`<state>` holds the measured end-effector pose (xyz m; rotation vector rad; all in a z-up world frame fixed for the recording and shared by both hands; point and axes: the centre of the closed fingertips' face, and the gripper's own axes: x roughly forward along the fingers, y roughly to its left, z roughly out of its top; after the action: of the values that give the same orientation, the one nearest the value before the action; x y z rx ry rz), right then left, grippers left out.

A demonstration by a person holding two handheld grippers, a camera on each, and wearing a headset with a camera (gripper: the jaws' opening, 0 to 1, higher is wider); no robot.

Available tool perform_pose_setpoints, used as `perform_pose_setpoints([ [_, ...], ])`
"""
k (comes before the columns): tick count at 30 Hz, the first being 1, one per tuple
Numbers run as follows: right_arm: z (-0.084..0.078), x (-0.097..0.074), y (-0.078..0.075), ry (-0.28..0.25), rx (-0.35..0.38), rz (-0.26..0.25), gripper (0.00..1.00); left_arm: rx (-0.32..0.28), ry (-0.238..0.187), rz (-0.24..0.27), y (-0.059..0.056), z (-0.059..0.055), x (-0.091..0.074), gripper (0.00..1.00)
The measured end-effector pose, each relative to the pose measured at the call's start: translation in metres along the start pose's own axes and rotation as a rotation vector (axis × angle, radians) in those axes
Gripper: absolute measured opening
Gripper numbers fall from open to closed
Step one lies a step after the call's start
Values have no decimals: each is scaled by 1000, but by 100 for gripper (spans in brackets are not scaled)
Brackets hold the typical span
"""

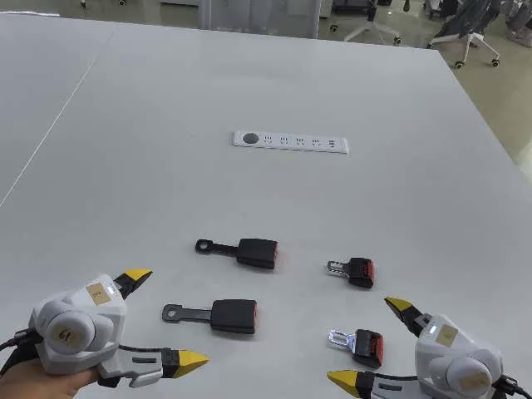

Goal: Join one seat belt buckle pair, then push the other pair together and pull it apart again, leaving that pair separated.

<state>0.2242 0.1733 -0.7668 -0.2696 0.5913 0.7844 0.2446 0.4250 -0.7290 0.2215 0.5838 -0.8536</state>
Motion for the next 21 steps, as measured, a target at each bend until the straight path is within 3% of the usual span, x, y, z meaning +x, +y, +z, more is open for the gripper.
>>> perform_pose_setpoints([
  [21, -4, -3, -4, 2, -10, 3, 92, 5, -1, -9, -4, 2, 3, 98],
])
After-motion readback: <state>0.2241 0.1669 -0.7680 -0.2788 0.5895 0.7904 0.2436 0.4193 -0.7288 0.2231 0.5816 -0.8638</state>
